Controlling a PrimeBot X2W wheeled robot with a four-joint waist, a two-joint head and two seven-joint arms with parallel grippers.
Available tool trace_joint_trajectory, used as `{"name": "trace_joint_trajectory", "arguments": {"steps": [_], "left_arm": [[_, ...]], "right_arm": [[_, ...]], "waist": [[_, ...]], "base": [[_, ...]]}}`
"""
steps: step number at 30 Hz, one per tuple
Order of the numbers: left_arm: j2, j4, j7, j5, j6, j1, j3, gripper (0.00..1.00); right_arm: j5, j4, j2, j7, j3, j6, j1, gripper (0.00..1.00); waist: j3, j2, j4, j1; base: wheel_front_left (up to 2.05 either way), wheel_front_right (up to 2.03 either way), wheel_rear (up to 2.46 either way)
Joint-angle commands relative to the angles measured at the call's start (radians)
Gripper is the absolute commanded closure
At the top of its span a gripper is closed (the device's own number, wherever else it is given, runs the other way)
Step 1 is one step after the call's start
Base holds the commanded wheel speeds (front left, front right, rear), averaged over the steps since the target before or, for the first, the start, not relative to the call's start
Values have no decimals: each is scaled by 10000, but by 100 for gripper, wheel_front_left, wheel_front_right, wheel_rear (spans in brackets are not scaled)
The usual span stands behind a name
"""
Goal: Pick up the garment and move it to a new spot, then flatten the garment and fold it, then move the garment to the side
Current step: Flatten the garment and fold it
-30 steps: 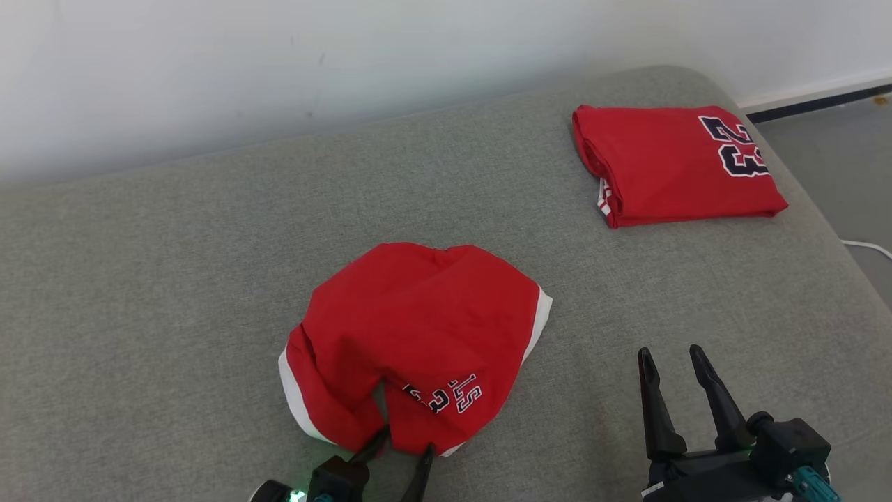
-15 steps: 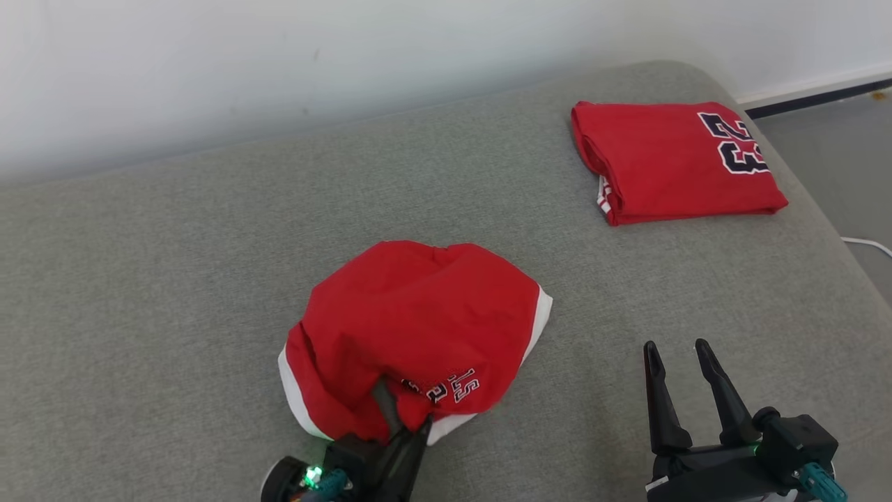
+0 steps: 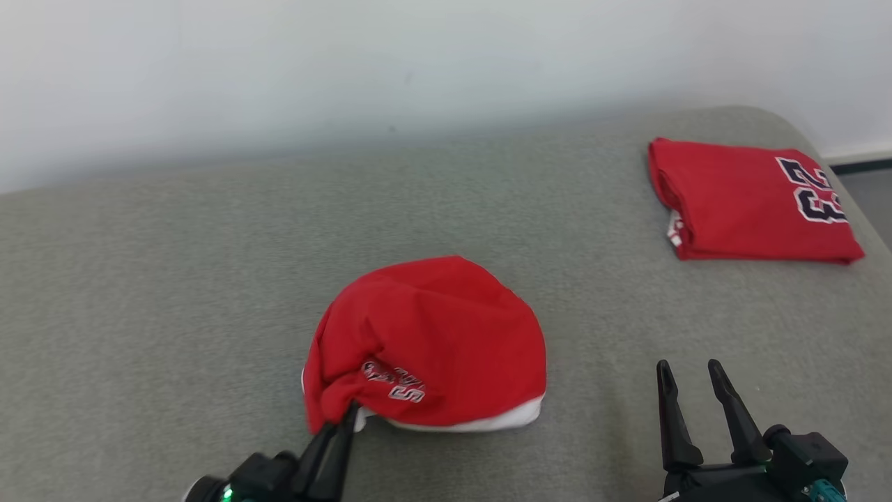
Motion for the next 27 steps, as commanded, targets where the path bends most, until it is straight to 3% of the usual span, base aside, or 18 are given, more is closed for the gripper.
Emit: {"name": "trace_joint_trajectory", "arguments": {"steps": [1, 10, 16, 17, 18, 23, 27], "left_arm": [[113, -207, 31, -60, 102, 266, 111, 100], [692, -764, 219, -741, 774, 2089, 961, 100], [529, -5, 92, -1045, 701, 2348, 1105, 100], [501, 52, 45, -1052, 743, 2318, 1181, 66], [486, 73, 18, -1033, 775, 2273, 1242, 0], [485, -295, -61, -818, 862, 2069, 1586, 0], [429, -1550, -69, -343, 963, 1899, 2257, 0]], "right_arm": [[49, 14, 2, -47, -33, -27, 147, 0], [2, 129, 2, -47, -93, -27, 224, 0], [-86, 230, 1, -48, -86, -27, 310, 0], [-107, 241, 2, -48, -89, -27, 319, 0], [-121, 243, 2, -48, -104, -27, 327, 0], [-144, 211, 2, -48, -177, -27, 357, 0], [-195, 174, 2, -48, -252, -27, 373, 0]], "waist": [[-353, -1, 563, 0], [-593, -1, 1165, 0], [-761, -1, 1256, 0], [-789, -1, 1264, 0], [-813, -1, 1271, 0], [-873, -1, 1312, 0], [-929, -1, 1343, 0]], "base": [[0, 0, 0], [0, 0, 0], [0, 0, 0], [0, 0, 0], [0, 0, 0], [0, 0, 0], [0, 0, 0]]}}
